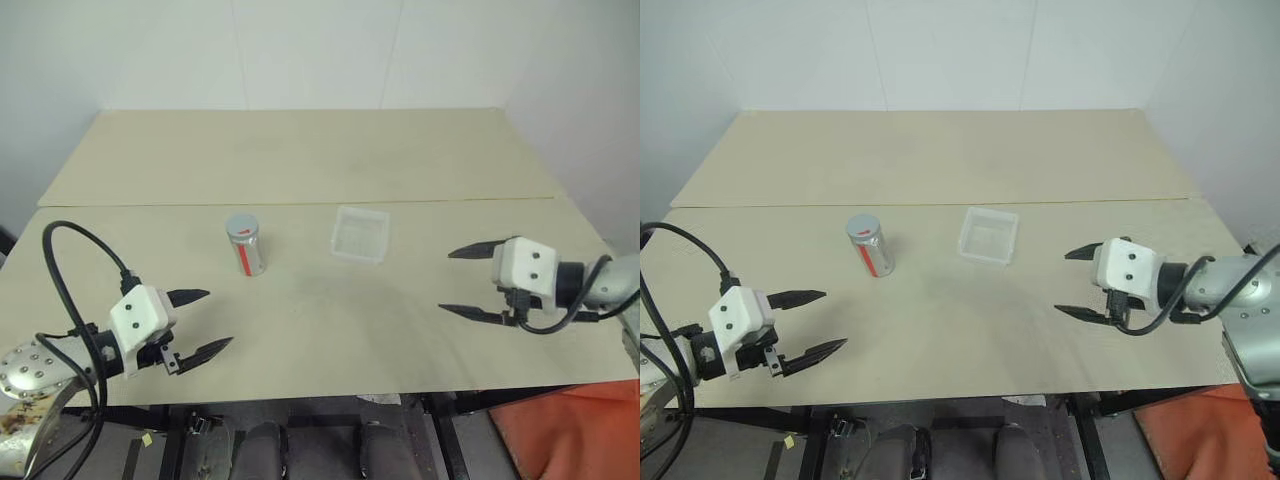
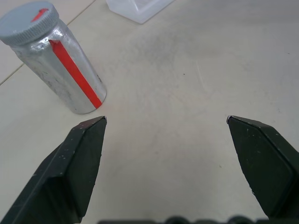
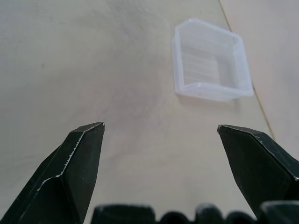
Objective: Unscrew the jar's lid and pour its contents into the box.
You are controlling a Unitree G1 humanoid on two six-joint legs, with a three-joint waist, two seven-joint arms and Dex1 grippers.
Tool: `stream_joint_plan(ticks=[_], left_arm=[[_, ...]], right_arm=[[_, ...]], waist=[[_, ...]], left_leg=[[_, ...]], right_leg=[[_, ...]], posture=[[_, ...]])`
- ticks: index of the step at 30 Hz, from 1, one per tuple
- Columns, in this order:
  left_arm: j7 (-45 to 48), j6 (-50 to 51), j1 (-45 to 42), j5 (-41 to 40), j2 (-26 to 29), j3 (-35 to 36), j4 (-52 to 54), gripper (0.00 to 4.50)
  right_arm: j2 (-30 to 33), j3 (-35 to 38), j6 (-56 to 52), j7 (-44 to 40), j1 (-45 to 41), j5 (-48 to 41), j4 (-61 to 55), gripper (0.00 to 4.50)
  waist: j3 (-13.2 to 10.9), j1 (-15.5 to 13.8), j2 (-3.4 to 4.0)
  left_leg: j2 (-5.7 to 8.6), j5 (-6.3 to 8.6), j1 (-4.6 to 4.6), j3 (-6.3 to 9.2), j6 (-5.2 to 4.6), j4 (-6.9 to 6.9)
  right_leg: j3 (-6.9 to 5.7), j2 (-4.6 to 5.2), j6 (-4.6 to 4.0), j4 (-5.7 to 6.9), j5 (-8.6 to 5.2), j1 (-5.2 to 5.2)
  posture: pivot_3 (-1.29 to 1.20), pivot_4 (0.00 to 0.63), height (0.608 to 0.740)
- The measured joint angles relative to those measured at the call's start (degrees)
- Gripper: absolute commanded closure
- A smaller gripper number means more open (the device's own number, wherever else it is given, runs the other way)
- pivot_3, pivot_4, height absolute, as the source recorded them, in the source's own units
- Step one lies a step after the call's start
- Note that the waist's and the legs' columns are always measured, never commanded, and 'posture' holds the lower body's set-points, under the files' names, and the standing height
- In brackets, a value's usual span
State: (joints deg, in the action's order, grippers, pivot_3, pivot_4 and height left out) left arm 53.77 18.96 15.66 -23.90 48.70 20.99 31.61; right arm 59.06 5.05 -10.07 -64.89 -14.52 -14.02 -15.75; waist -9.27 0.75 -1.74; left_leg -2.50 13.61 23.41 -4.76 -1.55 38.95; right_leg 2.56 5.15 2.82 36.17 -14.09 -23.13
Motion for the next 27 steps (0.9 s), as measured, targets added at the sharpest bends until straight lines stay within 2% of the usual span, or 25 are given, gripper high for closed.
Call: stream_joint_plan(ticks=[13,15,19,23,27], left_arm=[[-4.9,-0.1,0.2,3.7,-3.3,-2.3,2.1,0.03],[-8.5,0.0,-2.2,5.0,-5.8,-3.1,2.1,0.03],[-18.4,0.5,-5.6,9.5,-14.3,-8.3,2.4,0.03],[-29.9,1.4,-7.6,16.1,-25.0,-15.8,2.5,0.03],[-39.9,0.9,-10.2,23.9,-32.3,-21.0,0.7,0.03]], right_arm=[[-1.6,-1.8,1.2,-1.0,-0.6,0.5,1.4,0.00],[-2.5,-2.1,1.0,-0.3,-0.9,0.5,1.4,0.00],[-4.0,-2.4,0.8,1.5,-1.9,1.2,1.3,0.00],[-6.7,-2.9,0.4,4.2,-3.3,1.7,1.1,0.00],[-7.3,-3.9,-0.2,5.1,-3.7,2.1,0.1,0.00]], waist=[[0.0,-0.1,0.00],[0.0,-0.1,0.00],[0.0,-0.2,0.00],[0.0,-0.2,-0.01],[0.0,-0.3,-0.01]], left_leg=[[0.02,0.00,-0.01,0.01,0.00,0.01],[0.02,0.00,-0.01,0.03,0.00,0.01],[0.09,0.00,0.00,0.08,0.00,0.02],[0.13,0.00,0.03,0.15,0.00,0.03],[0.21,0.00,0.02,0.29,-0.01,0.03]], right_leg=[[0.00,0.02,0.00,0.02,0.01,0.03],[0.00,0.01,0.01,0.01,0.02,0.05],[0.01,0.04,0.07,0.01,0.06,0.09],[0.05,0.03,0.09,0.04,0.10,0.09],[0.06,0.04,0.10,0.05,0.11,0.11]], posture=[[0.00,0.150,0.740],[0.00,0.150,0.740],[0.00,0.150,0.740],[0.00,0.150,0.740],[0.00,0.150,0.740]])
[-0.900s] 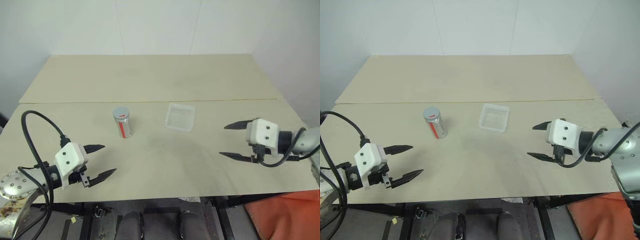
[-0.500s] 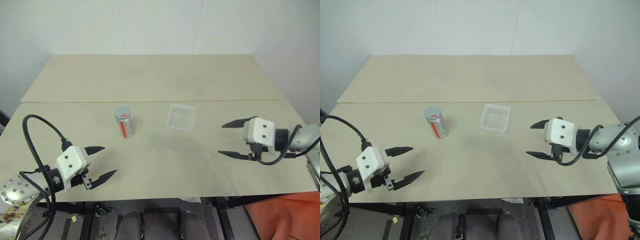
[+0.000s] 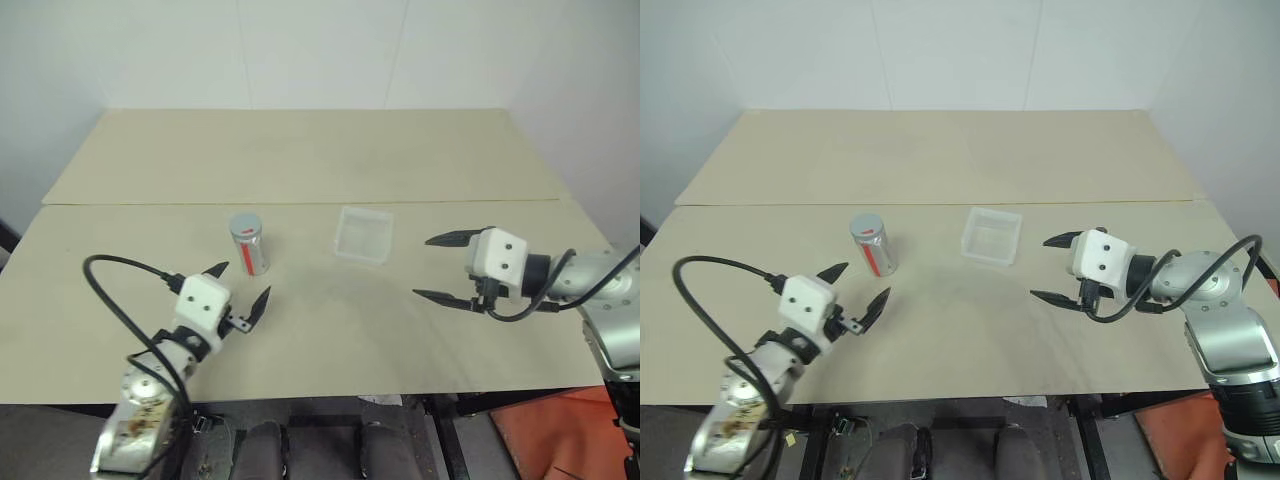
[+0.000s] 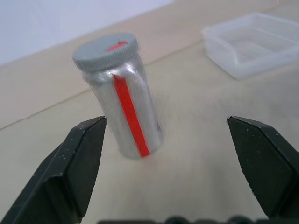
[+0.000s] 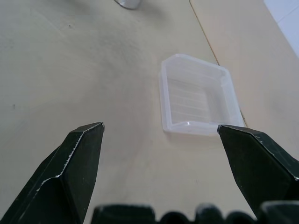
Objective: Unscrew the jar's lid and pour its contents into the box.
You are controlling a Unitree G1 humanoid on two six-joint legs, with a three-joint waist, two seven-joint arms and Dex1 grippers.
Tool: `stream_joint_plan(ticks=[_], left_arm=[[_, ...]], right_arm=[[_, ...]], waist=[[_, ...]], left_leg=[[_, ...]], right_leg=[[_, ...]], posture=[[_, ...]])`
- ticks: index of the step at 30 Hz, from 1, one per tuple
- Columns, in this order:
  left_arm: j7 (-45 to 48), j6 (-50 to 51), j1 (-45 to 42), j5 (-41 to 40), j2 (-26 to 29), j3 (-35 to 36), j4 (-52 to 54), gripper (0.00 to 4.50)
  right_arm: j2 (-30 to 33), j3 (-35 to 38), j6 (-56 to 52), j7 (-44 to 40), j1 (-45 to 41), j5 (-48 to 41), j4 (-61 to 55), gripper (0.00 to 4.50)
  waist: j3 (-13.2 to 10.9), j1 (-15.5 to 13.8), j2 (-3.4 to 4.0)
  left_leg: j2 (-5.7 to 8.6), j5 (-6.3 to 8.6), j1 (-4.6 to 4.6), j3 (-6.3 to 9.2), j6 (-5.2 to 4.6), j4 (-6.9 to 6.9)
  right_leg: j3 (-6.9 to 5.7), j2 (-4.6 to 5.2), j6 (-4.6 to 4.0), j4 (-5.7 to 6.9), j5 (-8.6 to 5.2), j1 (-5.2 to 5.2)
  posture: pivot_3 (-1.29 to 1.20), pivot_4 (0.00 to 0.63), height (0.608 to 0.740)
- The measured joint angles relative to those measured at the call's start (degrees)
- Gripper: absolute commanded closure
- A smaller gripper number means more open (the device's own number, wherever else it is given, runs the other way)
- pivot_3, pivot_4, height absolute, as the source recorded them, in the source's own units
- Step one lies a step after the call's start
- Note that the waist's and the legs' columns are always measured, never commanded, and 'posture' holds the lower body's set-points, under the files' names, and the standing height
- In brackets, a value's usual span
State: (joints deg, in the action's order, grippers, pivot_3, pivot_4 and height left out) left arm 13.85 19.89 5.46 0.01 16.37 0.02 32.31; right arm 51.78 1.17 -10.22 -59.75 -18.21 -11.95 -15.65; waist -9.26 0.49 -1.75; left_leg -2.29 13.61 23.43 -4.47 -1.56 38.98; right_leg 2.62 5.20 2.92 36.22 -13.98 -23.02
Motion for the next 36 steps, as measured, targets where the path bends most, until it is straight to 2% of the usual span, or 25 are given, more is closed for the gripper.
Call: stream_joint_plan(ticks=[6,14,22,29,36], left_arm=[[-11.0,-1.4,-3.4,8.5,-7.7,-3.9,-5.8,0.03],[-17.4,-3.8,-6.2,13.4,-13.6,-7.7,-11.3,0.03],[-21.1,-7.4,-10.1,13.3,-15.2,-5.0,-17.8,0.03],[-20.4,-10.9,-13.8,9.0,-16.3,-1.8,-24.0,0.03],[-20.0,-13.3,-16.6,8.0,-15.8,-0.7,-28.5,0.03]], right_arm=[[0.5,0.0,0.0,0.3,0.0,0.6,-0.1,0.00],[1.3,0.4,-0.6,1.0,1.0,0.6,-1.8,0.00],[2.6,1.8,-1.6,1.3,1.7,0.6,-3.0,0.00],[2.7,1.9,-1.7,1.5,2.3,0.7,-3.6,0.00],[2.8,1.9,-1.7,2.6,2.8,1.8,-3.6,0.00]], waist=[[0.0,-0.1,-0.01],[0.0,-0.4,-0.01],[0.0,-0.5,-0.01],[0.0,-0.7,-0.02],[0.0,-0.8,-0.02]], left_leg=[[0.21,0.00,0.07,0.50,-0.01,0.01],[0.24,-0.01,0.09,0.59,-0.02,0.01],[0.27,-0.01,0.12,0.63,-0.02,0.03],[0.29,-0.01,0.16,0.65,-0.02,0.08],[0.30,-0.01,0.20,0.66,-0.02,0.08]], right_leg=[[0.01,0.08,0.07,-0.04,0.03,0.01],[0.00,0.08,0.08,-0.04,0.04,0.01],[-0.02,0.09,0.09,-0.07,0.04,0.02],[-0.05,0.10,0.12,-0.07,0.06,0.02],[-0.06,0.09,0.12,-0.07,0.06,0.01]], posture=[[0.00,0.150,0.740],[0.00,0.150,0.740],[0.00,0.150,0.740],[0.00,0.150,0.740],[0.00,0.150,0.740]])
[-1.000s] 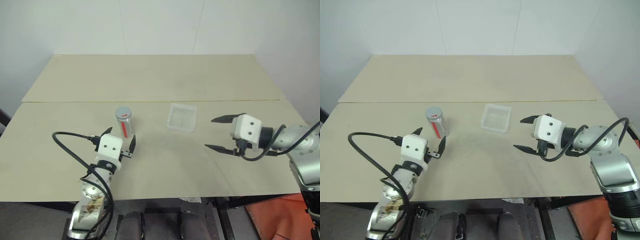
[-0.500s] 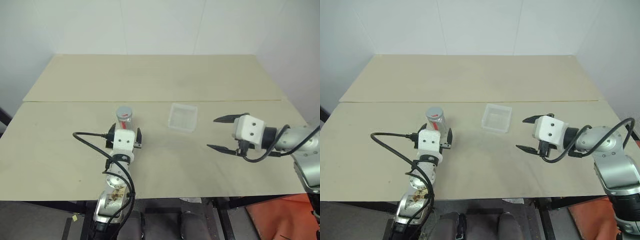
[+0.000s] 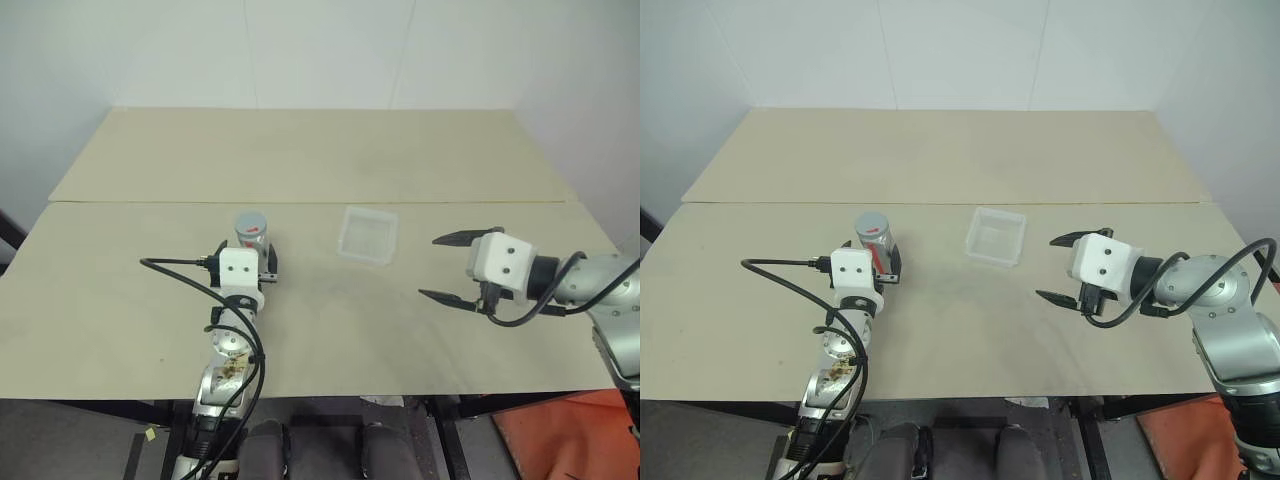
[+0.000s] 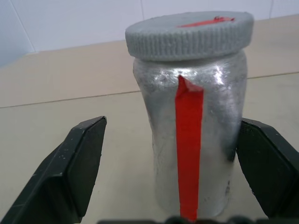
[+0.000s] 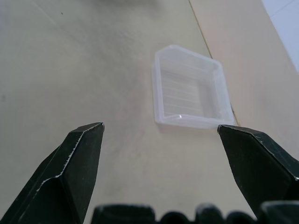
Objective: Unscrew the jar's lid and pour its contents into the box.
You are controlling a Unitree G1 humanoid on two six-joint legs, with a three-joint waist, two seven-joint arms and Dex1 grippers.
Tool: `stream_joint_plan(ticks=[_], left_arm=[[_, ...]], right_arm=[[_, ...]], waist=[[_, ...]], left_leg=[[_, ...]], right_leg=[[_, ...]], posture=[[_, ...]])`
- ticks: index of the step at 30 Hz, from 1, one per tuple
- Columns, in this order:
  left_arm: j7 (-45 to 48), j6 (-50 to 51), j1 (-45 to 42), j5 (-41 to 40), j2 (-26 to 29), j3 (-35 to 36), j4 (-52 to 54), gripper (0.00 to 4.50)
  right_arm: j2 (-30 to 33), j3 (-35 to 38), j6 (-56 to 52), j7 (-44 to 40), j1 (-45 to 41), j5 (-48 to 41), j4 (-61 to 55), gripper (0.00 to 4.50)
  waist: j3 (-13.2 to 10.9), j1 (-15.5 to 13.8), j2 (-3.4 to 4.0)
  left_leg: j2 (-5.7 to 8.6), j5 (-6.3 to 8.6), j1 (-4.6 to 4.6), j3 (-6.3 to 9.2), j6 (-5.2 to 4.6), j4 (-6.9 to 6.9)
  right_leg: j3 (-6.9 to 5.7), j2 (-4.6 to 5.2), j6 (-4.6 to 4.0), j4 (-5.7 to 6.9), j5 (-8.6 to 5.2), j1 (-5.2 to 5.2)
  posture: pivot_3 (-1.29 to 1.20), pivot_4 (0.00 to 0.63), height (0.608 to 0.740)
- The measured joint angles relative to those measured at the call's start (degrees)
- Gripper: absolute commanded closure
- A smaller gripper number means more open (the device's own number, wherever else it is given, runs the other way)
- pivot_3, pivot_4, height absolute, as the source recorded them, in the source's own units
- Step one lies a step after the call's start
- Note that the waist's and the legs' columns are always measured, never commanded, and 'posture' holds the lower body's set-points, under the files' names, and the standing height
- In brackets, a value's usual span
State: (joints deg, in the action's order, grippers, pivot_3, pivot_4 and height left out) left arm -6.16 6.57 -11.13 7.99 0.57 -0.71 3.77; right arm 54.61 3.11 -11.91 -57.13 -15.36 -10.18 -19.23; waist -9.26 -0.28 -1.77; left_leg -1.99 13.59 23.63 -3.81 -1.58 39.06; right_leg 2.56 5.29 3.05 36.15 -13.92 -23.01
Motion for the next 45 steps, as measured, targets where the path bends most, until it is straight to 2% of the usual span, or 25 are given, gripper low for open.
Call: stream_joint_plan(ticks=[3,6,12,13,18,21,27,31,33,38,45], left_arm=[[0.4,-1.8,0.0,-0.4,0.1,-0.1,-1.6,0.03],[0.6,-3.3,-0.3,-0.8,0.2,0.0,-3.7,0.60],[0.7,-7.6,-1.4,-0.3,1.9,-0.5,-6.6,2.49],[0.7,-7.7,-1.7,-0.1,2.1,-0.6,-7.1,2.58],[0.7,-9.1,-1.9,0.0,2.3,-0.6,-8.3,2.58],[1.7,-9.0,-1.9,-0.4,2.7,-0.5,-8.1,2.58],[14.4,-0.2,-1.7,-11.3,6.5,-0.3,3.0,2.58],[26.6,6.6,-2.1,-18.9,14.7,-0.6,9.3,2.58],[30.3,8.3,-2.5,-19.9,16.6,-1.0,9.7,2.58],[34.7,9.2,-3.5,-21.3,17.1,-3.8,9.7,2.58],[34.2,8.2,-5.2,-19.5,14.3,-6.5,9.6,2.58]], right_arm=[[0.0,0.0,0.0,0.3,0.1,0.0,0.0,0.00],[0.1,0.0,0.0,0.5,0.1,0.0,-0.1,0.00],[0.1,0.0,0.0,0.6,0.1,0.0,-0.3,0.00],[0.1,0.0,0.0,0.6,0.1,0.0,-0.3,0.00],[0.1,-0.1,-0.2,0.6,-0.3,0.0,-0.5,0.00],[-2.0,-0.4,-2.3,1.4,-2.6,-0.4,-0.7,0.00],[-17.8,-1.8,-15.0,11.8,-9.9,-8.1,-5.6,0.00],[-27.0,-3.7,-20.3,20.0,-11.6,-10.2,-8.4,0.00],[-30.8,-6.1,-21.6,23.7,-11.9,-9.8,-8.8,0.00],[-37.2,-10.6,-23.1,30.9,-14.5,-7.1,-9.3,0.00],[-42.2,-14.3,-24.3,36.4,-14.8,-4.6,-10.3,0.00]], waist=[[0.0,-0.1,0.00],[0.0,-0.1,0.00],[0.0,-0.2,0.00],[0.0,-0.2,0.00],[0.0,-0.2,0.00],[0.0,0.0,0.00],[0.0,0.5,0.01],[0.0,0.6,0.04],[0.0,0.5,0.04],[0.0,0.5,0.04],[0.0,0.7,0.05]], left_leg=[[0.00,0.00,0.01,0.00,0.00,0.00],[0.01,0.00,0.01,0.00,0.00,0.01],[0.01,0.00,0.02,0.01,0.00,0.01],[0.01,0.00,0.02,0.01,0.00,0.01],[0.01,0.00,0.02,0.01,0.00,0.01],[0.00,0.00,0.01,0.01,0.00,0.01],[-0.05,-0.03,0.17,0.12,0.05,0.01],[-0.03,-0.03,0.19,0.13,0.05,0.00],[-0.01,-0.03,0.19,0.12,0.05,0.03],[-0.01,-0.04,0.19,0.13,0.04,0.03],[0.00,-0.04,0.20,0.13,0.04,0.03]], right_leg=[[-0.01,0.00,0.00,0.00,0.00,0.00],[-0.01,0.00,0.00,0.00,0.00,0.00],[-0.01,0.00,0.01,0.00,0.00,0.00],[-0.01,0.00,0.01,0.00,0.01,0.00],[-0.02,0.01,0.01,-0.01,0.01,0.00],[-0.01,-0.01,0.01,0.01,0.01,0.00],[-0.08,-0.02,0.01,0.05,0.01,-0.14],[-0.12,0.00,0.00,0.05,0.01,-0.15],[-0.13,0.01,0.01,0.05,0.01,-0.12],[-0.15,-0.01,0.00,0.06,0.01,-0.15],[-0.15,-0.02,0.00,0.07,0.01,-0.15]], posture=[[0.00,0.150,0.740],[0.00,0.150,0.740],[0.00,0.150,0.740],[0.00,0.150,0.740],[0.00,0.150,0.740],[0.00,0.150,0.740],[0.00,0.150,0.740],[0.00,0.150,0.740],[0.00,0.150,0.740],[0.00,0.150,0.740],[0.00,0.150,0.740]])
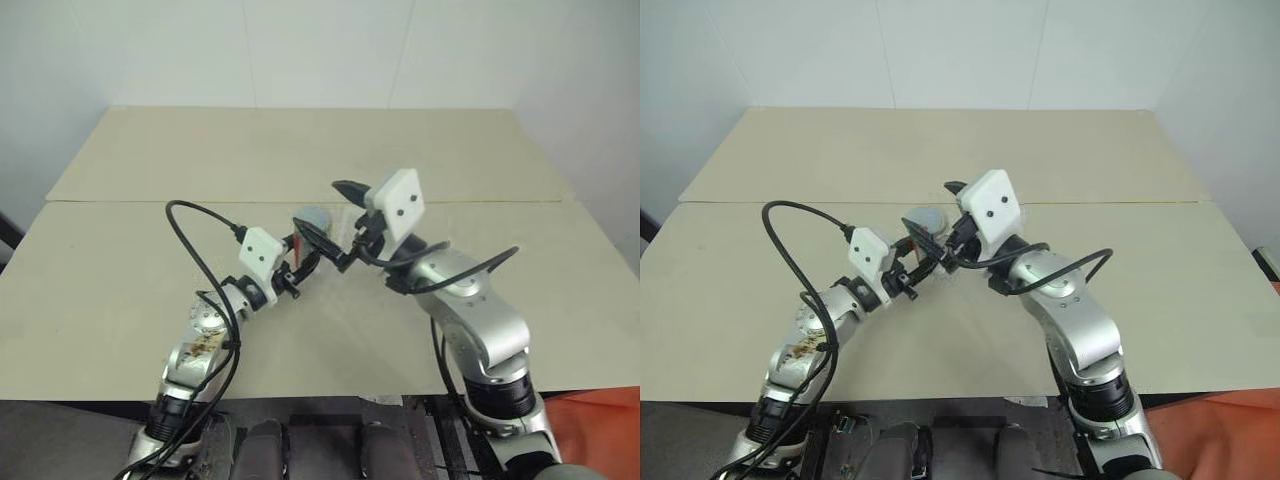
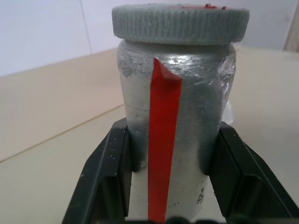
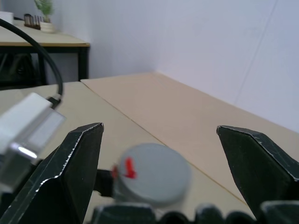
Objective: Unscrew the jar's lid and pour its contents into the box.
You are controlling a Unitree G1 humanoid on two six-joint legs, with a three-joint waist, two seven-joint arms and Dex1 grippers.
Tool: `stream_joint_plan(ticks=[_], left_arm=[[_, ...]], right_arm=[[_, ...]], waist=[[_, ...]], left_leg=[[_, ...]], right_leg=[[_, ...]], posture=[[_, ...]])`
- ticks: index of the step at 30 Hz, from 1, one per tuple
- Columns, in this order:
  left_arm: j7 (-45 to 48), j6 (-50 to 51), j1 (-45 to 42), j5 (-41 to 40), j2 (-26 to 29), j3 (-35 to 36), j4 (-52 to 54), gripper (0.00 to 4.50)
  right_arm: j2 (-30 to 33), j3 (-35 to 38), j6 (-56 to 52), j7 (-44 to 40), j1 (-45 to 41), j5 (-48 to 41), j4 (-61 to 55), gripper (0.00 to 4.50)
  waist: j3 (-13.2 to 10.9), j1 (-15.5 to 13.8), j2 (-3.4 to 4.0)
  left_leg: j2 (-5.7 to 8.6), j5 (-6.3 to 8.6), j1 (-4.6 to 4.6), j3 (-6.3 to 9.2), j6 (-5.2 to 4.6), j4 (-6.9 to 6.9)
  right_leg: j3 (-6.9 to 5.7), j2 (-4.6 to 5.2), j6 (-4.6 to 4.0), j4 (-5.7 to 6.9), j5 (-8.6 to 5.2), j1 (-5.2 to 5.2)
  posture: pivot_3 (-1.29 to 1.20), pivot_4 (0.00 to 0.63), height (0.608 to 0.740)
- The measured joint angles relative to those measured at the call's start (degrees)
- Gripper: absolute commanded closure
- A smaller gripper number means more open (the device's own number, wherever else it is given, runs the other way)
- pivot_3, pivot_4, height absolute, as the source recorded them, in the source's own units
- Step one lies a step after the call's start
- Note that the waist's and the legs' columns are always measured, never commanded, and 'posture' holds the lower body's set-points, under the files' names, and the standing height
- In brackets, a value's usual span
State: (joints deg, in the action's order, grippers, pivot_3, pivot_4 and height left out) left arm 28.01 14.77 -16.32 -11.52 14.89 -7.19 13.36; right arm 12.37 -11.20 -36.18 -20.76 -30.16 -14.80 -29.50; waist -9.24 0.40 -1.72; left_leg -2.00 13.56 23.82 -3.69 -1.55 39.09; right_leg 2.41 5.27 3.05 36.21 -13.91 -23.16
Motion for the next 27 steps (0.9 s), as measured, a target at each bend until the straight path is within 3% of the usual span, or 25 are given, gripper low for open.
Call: stream_joint_plan(ticks=[17,20,23,27], left_arm=[[-1.0,-2.1,-1.3,1.0,-2.1,-0.1,-1.5,2.58],[-1.0,-2.1,-1.3,1.0,-2.3,-0.1,-1.6,2.58],[-1.0,-2.1,-1.3,1.0,-2.6,-0.1,-1.6,2.58],[-1.0,-2.1,-1.3,1.0,-2.7,-0.1,-1.6,2.58]], right_arm=[[-1.5,-1.6,-0.8,4.2,1.2,4.5,1.0,0.00],[-1.8,-1.6,-0.8,4.1,1.5,4.5,1.5,0.56],[-1.8,-1.6,-0.8,3.9,1.7,4.6,1.9,1.54],[-1.8,-1.7,-0.8,3.8,1.7,4.7,1.9,1.54]], waist=[[0.0,0.3,0.00],[0.0,0.3,0.00],[0.0,0.3,0.00],[0.0,0.3,0.00]], left_leg=[[0.00,0.00,0.01,0.01,0.00,-0.01],[0.00,0.00,0.01,0.01,0.00,-0.01],[0.00,0.00,0.01,0.01,0.00,-0.01],[0.00,0.00,0.01,0.01,0.00,-0.01]], right_leg=[[0.00,0.00,0.00,-0.02,0.00,-0.01],[0.00,0.00,0.00,-0.01,0.00,0.00],[0.00,0.00,0.00,-0.02,0.00,-0.01],[0.00,0.00,0.00,-0.02,0.00,-0.01]], posture=[[0.00,0.150,0.740],[0.00,0.150,0.740],[0.00,0.150,0.740],[0.00,0.150,0.740]])
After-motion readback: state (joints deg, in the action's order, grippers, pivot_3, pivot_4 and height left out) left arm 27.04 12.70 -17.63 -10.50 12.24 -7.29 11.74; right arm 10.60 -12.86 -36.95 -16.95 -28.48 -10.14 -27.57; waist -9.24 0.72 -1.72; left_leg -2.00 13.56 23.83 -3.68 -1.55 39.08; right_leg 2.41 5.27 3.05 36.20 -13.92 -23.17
